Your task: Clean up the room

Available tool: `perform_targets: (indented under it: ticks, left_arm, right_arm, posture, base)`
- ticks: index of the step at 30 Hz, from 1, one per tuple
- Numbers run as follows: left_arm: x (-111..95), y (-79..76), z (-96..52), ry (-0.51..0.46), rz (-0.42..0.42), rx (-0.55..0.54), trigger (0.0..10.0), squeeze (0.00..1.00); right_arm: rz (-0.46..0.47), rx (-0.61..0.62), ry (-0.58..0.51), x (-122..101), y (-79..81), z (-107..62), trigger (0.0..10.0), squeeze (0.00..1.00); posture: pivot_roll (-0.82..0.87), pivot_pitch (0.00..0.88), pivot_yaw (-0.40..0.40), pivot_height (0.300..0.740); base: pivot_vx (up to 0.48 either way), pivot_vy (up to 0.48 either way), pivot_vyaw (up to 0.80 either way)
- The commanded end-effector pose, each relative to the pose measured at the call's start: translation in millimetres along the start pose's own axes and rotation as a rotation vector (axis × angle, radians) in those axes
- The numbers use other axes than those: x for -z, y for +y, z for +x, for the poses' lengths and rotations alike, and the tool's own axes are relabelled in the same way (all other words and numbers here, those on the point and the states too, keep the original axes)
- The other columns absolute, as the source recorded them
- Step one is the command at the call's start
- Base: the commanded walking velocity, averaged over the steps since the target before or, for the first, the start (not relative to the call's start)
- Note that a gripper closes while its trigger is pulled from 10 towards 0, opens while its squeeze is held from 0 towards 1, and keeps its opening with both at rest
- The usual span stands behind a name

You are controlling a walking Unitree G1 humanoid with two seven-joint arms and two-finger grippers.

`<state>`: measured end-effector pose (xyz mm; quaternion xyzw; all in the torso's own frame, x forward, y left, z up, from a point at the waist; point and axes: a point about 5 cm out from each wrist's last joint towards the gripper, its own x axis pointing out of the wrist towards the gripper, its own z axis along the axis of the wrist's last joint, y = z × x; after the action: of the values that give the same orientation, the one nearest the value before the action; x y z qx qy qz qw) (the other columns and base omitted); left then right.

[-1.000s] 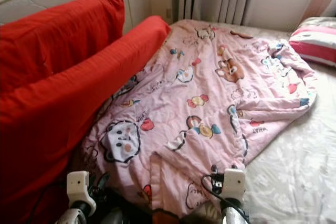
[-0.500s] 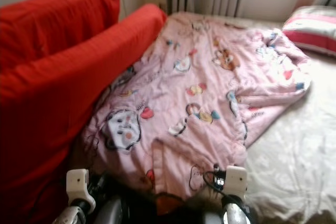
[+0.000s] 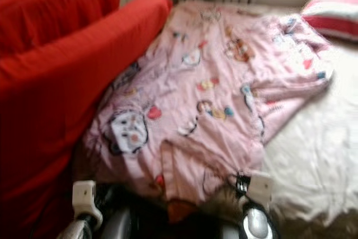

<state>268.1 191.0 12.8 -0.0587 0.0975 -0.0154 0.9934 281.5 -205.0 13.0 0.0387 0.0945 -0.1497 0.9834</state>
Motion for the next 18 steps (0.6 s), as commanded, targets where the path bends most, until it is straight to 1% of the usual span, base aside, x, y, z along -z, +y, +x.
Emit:
perform_targets:
  ticks: [1, 6, 17, 18]
  left_arm:
    - [5.7, 2.1, -3.3, 0.027, 0.005, -0.003, 10.0, 0.0]
    - [4.2, 2.5, -2.5, 0.023, 0.009, -0.003, 10.0, 0.0]
    - [3.5, 2.2, -2.0, 0.019, 0.013, -0.002, 10.0, 0.0]
    - [3.6, 2.4, -2.1, 0.019, 0.014, -0.003, 10.0, 0.0]
  right_arm:
    - [0.005, 0.013, 0.035, 8.2, -2.3, -4.1, 10.0, 0.0]
    - [0.0, 0.004, 0.031, 7.1, 0.4, -3.3, 10.0, 0.0]
    - [-0.003, -0.005, 0.033, 7.6, 0.7, -3.6, 10.0, 0.0]
    - [-0.007, -0.015, 0.036, 8.1, 2.0, -3.8, 10.0, 0.0]
  posture:
    - [-0.05, 0.207, 0.042, 0.6]
    - [-0.04, 0.211, 0.042, 0.6]
    - [-0.05, 0.219, 0.042, 0.6]
    - [-0.04, 0.217, 0.042, 0.6]
  base:
    - [0.0, 0.0, 0.0]
    - [0.0, 0.0, 0.0]
    - [0.0, 0.0, 0.0]
    - [0.24, 0.0, 0.0]
